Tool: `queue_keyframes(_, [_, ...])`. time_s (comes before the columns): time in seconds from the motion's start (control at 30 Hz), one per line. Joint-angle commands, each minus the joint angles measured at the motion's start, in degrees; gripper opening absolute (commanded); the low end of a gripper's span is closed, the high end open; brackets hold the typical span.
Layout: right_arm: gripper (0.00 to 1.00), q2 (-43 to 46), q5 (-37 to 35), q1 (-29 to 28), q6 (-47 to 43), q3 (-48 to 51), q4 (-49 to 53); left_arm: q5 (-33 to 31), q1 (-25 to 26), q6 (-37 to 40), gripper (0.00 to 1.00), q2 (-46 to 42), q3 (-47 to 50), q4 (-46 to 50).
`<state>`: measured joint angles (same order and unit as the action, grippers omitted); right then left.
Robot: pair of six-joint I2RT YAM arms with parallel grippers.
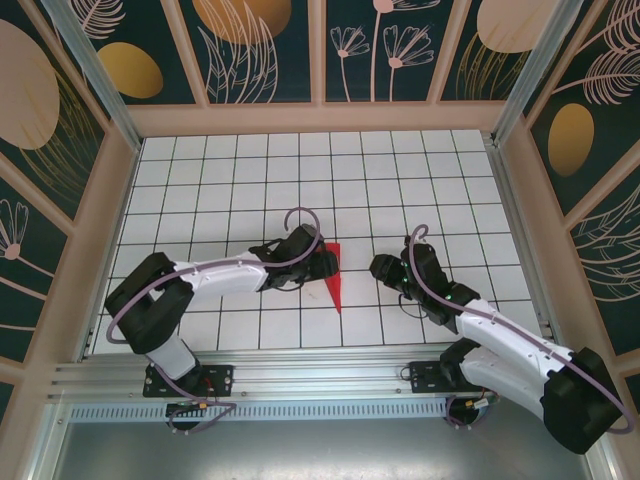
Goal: Fold a paper plane with a square sheet of paper (pick it up from the middle)
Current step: Move a paper plane to the center of the table.
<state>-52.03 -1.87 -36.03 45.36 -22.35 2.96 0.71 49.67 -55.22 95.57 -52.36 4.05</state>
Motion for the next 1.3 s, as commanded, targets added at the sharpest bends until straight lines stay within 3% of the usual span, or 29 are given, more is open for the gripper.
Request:
queue_keyframes(0.0, [0.46,-0.33,0.74,0.35,-0.01,0.69,-0.7,-1.33,0.17,-0.42,0.57,2.29,-3.02,2.45])
queue_keyframes(0.2, [0.46,-0.26,0.75,0.35,0.05,1.33,-0.33,-1.87,0.25,0.01,0.45,3.46,-3.01,2.54])
queue_keyframes(0.37, [0.45,-0.94,3.67,0.43,-0.45,1.25,-0.65,-3.71,0.23,-1.16,0.23,-2.05,1.14,-1.32])
queue_keyframes(0.57, [0.44,-4.37,8.68,0.46,-0.68,0.41,-3.67,-3.42,0.16,-0.64,0.04,-5.23,4.68,-4.89])
queue_keyframes(0.73, [0.44,-7.51,11.25,0.37,-0.5,-1.67,-4.8,-1.28,-0.14,0.53,0.0,-8.08,8.54,-11.54])
queue_keyframes(0.87, [0.44,-7.76,12.06,0.39,-0.2,-2.68,-6.09,5.47,-2.3,-0.45,0.0,-10.89,14.2,-23.27])
queue_keyframes(1.03, [0.46,-9.07,14.73,0.26,1.24,-2.35,-10.23,10.63,-5.12,-1.77,0.0,-11.04,17.27,-28.95])
queue_keyframes(1.27, [0.51,-14.1,17.35,-0.11,2.18,-3.02,-14.74,12.31,-7.28,-4.75,0.0,-9.84,21.46,-32.98])
